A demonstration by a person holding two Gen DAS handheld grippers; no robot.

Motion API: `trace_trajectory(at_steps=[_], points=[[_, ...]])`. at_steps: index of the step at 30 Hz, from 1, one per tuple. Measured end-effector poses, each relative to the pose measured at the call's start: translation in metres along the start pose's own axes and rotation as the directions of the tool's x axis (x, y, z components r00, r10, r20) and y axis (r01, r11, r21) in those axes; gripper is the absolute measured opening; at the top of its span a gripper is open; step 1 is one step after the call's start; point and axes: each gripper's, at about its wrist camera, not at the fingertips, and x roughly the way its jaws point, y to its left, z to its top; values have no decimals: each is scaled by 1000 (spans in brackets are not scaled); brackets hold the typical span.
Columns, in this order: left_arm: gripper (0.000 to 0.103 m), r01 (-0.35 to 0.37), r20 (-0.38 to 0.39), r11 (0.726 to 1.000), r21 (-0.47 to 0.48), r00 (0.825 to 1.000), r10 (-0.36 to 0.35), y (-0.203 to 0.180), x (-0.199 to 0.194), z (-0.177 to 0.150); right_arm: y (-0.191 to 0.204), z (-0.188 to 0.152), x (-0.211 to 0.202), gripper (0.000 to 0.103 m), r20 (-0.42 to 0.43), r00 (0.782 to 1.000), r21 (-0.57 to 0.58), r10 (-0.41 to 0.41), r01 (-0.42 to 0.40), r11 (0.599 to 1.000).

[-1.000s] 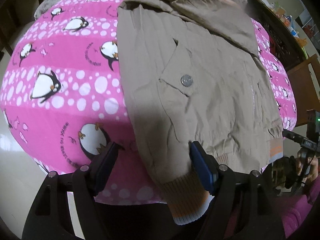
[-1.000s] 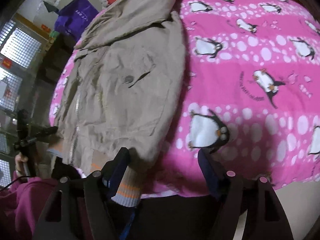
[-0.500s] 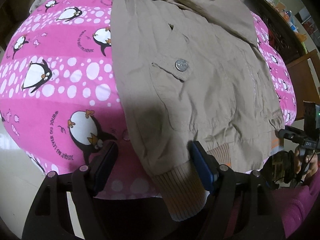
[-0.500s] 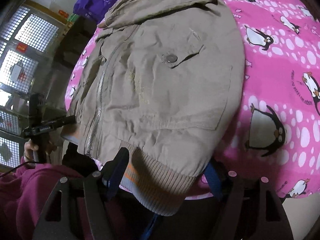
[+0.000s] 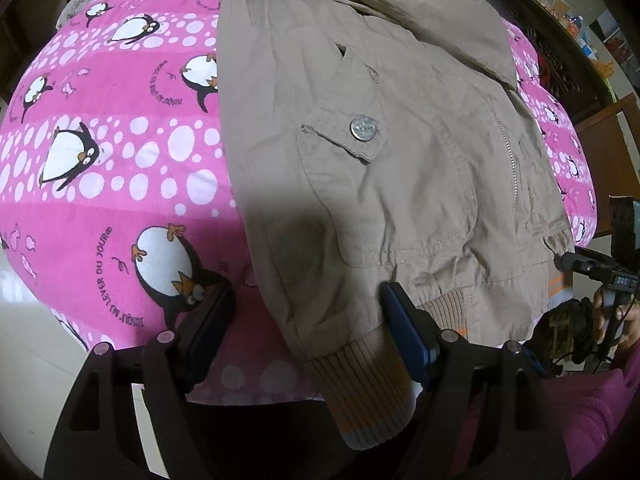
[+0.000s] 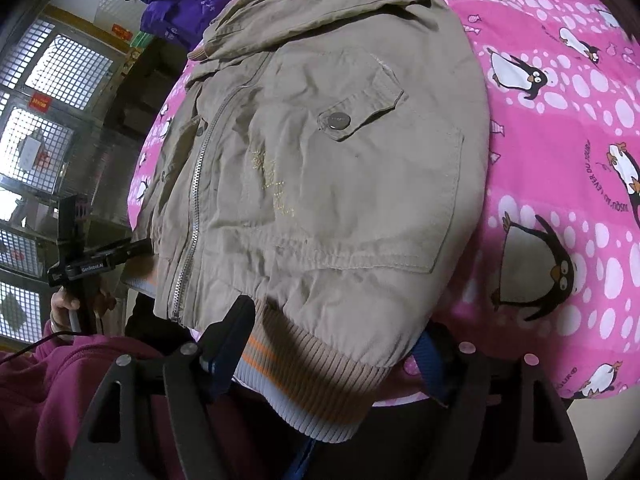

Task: Fold large clothes
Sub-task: 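Grasp the ribbed jacket hem with both tools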

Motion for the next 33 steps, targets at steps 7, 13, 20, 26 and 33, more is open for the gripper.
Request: trace_trajectory(at_steps=[7, 13, 20, 26, 33], points=[[78, 0, 0, 1000, 3, 1000, 0, -1, 0, -1, 0, 0, 1, 79, -1, 1000, -4, 4, -4, 1000], [78, 13, -2, 1000, 1, 1000, -13, 3, 1, -2, 4, -1, 2, 80, 6, 1000, -21, 1, -1, 1000], [79, 22, -15, 1000, -1, 1000, -22, 4, 2, 0, 7, -1, 3, 81, 4, 1000, -54, -4, 4, 999], [80, 12, -21, 1000, 8, 1000, -12, 1, 4, 2, 5, 2, 3, 80, -13, 1000, -40, 6, -7, 999], [83, 9, -26, 1000, 16, 1000, -8, -1, 7, 3, 8, 3, 5, 77, -9, 1000, -32, -4, 3, 999]])
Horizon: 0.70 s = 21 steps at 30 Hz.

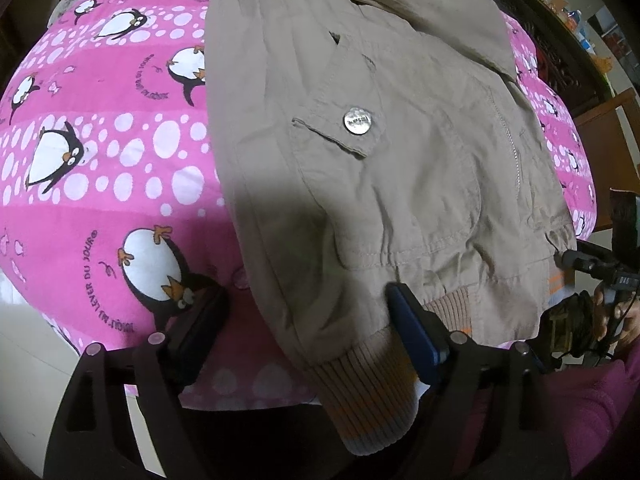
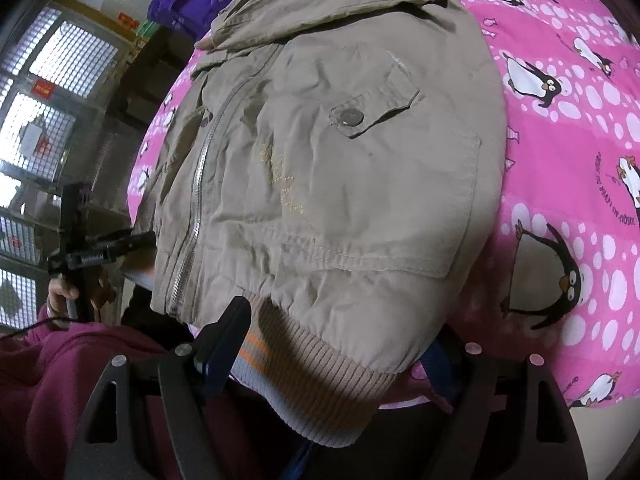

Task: Fold large clothes
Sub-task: 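Grasp the ribbed jacket hem with both tools, then lift the hem with both tools and fold it toward the collar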

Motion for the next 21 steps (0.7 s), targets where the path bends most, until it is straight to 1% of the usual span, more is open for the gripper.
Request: trace_trajectory(at_steps=[1, 2, 3, 4, 5, 7, 8, 9, 11, 13, 15, 18, 19, 21], points=[[83, -1, -2, 1000, 4, 1000, 1, -1, 0, 0, 0, 0, 0, 69, 6, 1000, 5, 1, -1, 1000], [81, 3, 0, 1000, 7, 1000, -3, -3, 1, 1, 0, 0, 0, 51, 5, 1000, -1, -8, 8, 1000], [76, 14, 4, 1000, 13, 1000, -14, -4, 0, 2, 2, 0, 1, 43, -4, 1000, -20, -23, 23, 1000], [46, 47, 2, 999, 12, 999, -47, -4, 0, 2, 6, 0, 2, 29, -20, 999, -56, -37, 36, 998], [18, 91, -11, 996, -5, 996, -91, -2, 0, 3, 6, 0, 2, 26, -25, 999, -64, -30, 28, 998], [14, 122, -12, 992, -20, 992, -123, -2, -2, 6, 6, 3, 0, 22, -23, 1000, -58, -6, 5, 998], [13, 127, -9, 992, -2, 992, -127, -5, -5, 7, 6, 5, -1, 19, -22, 1000, -61, -4, 3, 998], [12, 145, -1, 989, 18, 989, -145, -7, -12, 11, 7, 7, -5, 17, -13, 1000, -62, 5, -5, 998], [12, 203, 37, 979, 11, 978, -204, -4, -31, 21, 9, 16, -17, 16, 24, 998, -48, 60, -59, 997], [12, 262, 98, 965, -18, 961, -259, 4, -55, 38, 15, 28, -35, 16, 80, 990, -60, 118, -113, 992], [12, 290, 164, 956, -35, 946, -281, 11, -76, 54, 21, 42, -52, 16, 131, 980, -80, 148, -138, 987], [12, 334, 265, 942, -37, 912, -313, 16, -104, 84, 27, 70, -75, 16, 223, 955, -103, 194, -175, 979], [12, 347, 297, 937, -34, 899, -322, 17, -112, 97, 29, 77, -78, 16, 246, 948, -105, 204, -183, 977], [12, 362, 351, 932, -22, 876, -332, 17, -122, 125, 30, 103, -87, 16, 302, 929, -107, 216, -191, 976]])
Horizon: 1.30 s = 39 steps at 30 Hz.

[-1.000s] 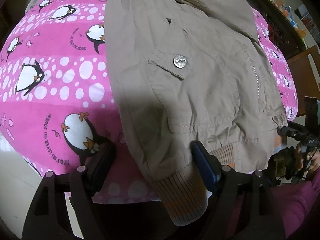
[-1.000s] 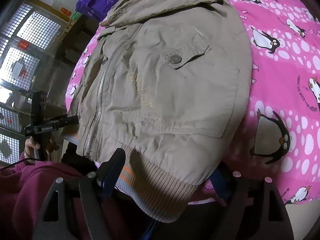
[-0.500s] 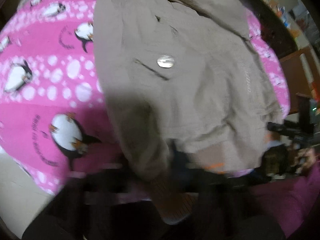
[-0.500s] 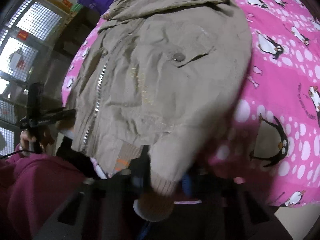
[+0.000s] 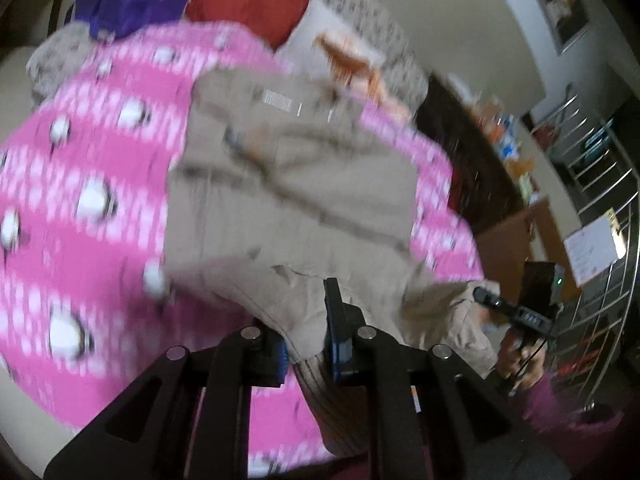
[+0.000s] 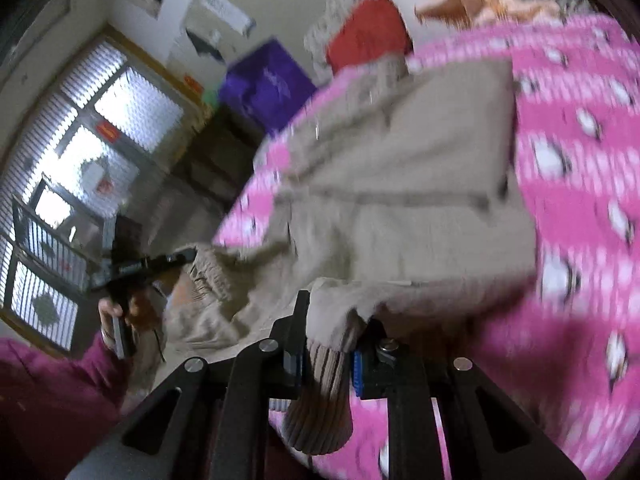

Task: Fold large clothes
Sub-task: 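Lift the hem with both tools and fold it toward the collar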

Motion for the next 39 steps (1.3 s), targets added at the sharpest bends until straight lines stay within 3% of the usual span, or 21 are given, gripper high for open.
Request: trace_trajectory(at_steps=[4, 7, 14, 19, 21, 24, 26, 27, 29, 33, 36, 39], points=[[12, -30, 108, 999, 43, 994, 25, -4, 8, 57, -4, 65, 12, 16, 123, 992, -8, -19, 21, 1000], [12, -53, 155, 998, 22, 987, 49, 1, 24, 99, -15, 108, 25, 16, 178, 983, 17, -51, 49, 999], [12, -132, 147, 991, 0, 980, 131, 23, 87, 169, -59, 182, 61, 16, 198, 972, 125, -128, 105, 987], [12, -158, 147, 987, 14, 977, 154, 30, 113, 203, -90, 208, 74, 16, 203, 967, 167, -152, 118, 979], [14, -179, 129, 984, -17, 975, 179, 43, 131, 216, -104, 218, 82, 25, 208, 968, 201, -143, 101, 974], [29, -158, 49, 979, -132, 985, 165, 73, 155, 227, -133, 229, 93, 37, 165, 969, 304, -182, 126, 944], [52, -156, 33, 972, -174, 986, 164, 83, 156, 228, -140, 227, 77, 42, 215, 955, 328, -204, 126, 936], [56, -158, 62, 971, -180, 983, 171, 85, 148, 228, -141, 223, 66, 43, 239, 948, 335, -210, 123, 934], [70, -159, 109, 974, -161, 978, 178, 81, 132, 227, -130, 216, 54, 43, 240, 950, 284, -199, 128, 950], [72, -183, 152, 981, -55, 970, 190, 62, 111, 219, -78, 197, 62, 43, 167, 961, 15, -221, 222, 975], [73, -233, 112, 972, -29, 966, 235, 56, 128, 214, -57, 200, 101, 43, 127, 944, -103, -305, 319, 942], [73, -283, 46, 958, -48, 957, 285, 64, 158, 209, -62, 218, 139, 45, 116, 925, -112, -361, 373, 921]])
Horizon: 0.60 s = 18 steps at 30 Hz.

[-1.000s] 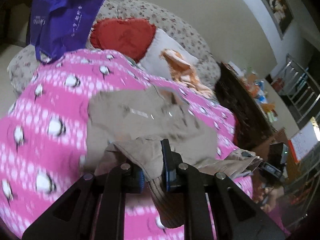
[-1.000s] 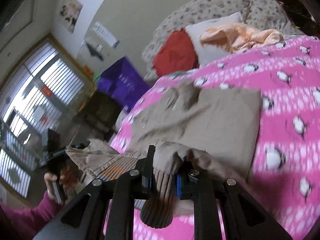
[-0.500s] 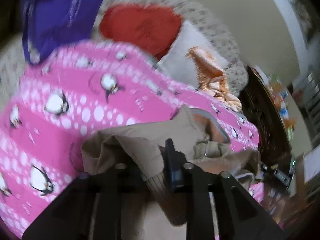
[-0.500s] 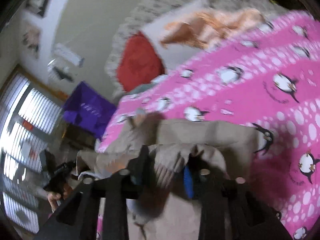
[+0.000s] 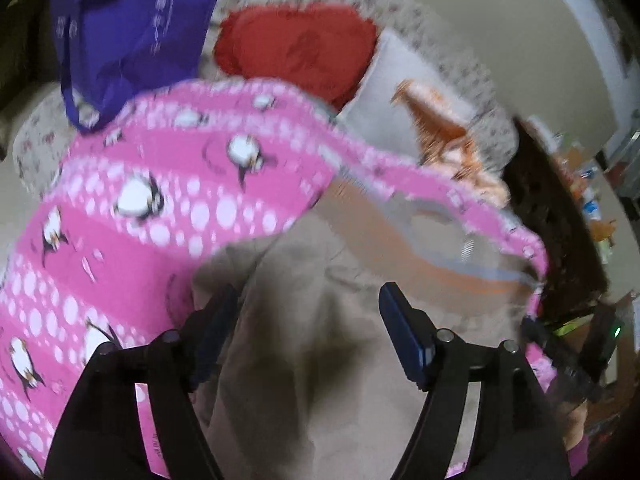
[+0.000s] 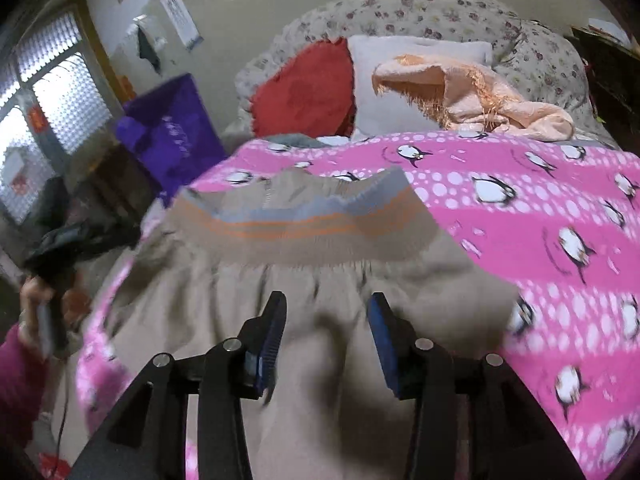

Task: Fold large clothes
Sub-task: 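Lift the hem with both tools and fold it toward the collar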

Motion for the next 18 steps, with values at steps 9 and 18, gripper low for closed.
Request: trace_trajectory(at_steps=[9, 18], points=[[73, -129, -54, 992, 9, 990, 129, 10, 55, 1, -27, 25, 86, 46, -41, 979, 51, -198, 200, 978], [73, -118, -10, 991, 68, 993, 119, 11, 0, -28, 48, 24, 32, 73, -29, 999, -136, -20, 16, 991]])
